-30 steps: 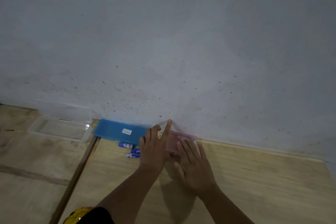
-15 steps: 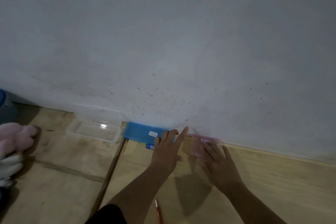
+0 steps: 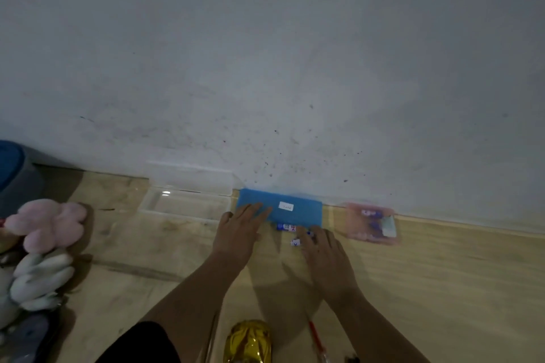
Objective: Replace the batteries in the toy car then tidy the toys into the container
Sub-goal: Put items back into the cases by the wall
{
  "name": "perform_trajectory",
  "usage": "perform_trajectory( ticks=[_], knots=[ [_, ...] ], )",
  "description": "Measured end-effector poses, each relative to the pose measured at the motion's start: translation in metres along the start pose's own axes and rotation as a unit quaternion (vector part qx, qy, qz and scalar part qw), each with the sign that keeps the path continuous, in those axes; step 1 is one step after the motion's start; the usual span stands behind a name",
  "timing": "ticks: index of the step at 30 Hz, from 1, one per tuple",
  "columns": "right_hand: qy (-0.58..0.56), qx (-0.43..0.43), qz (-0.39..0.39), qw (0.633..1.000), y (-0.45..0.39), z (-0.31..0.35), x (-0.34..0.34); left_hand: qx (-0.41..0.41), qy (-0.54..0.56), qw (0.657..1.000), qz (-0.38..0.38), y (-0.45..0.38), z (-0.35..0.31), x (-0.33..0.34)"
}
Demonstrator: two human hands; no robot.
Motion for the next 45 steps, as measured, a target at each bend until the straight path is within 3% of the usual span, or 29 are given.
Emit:
perform_trajectory(
  ticks=[13,18,24,32,42,45],
  knots=[
    [0.022,-0.102,-0.042,0.994,-0.02,0.042,0.018,0.063,0.104,0.992,-0.016,-0.005,0.004,-0.003],
    [0.048,-0.121,-0.039,0.991,-0.029,0.047,0.023,0.068,0.065,0.995,0.019,-0.008,0.004,0.001],
    [0.058,-0.092,-0.022,0.994,-0.026,0.044,0.029,0.056,0.071,0.996,0.002,-0.004,0.006,-0.001],
    [0.05,-0.075,-0.079,0.993,-0.018,0.044,0.02,0.049,0.077,0.996,0.004,-0.007,0.007,0.004],
    [0.017,0.031,-0.049,0.998,-0.019,0.054,-0.027,0.032,0.078,0.996,0.03,0.015,0.01,-0.012],
    [-0.019,0.1,0.037,0.994,0.004,0.053,-0.041,0.04,0.094,0.993,0.052,0.038,0.006,-0.023]
  ],
)
Point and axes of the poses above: each hand's wrist, its own y-axis away from the middle knuckle, its own x-axis out of the palm, z = x × y, the point moved 10 cm from there along -y, towards the middle knuckle, and after that the axes turned 8 degrees about -y, right-handed, at the moved point
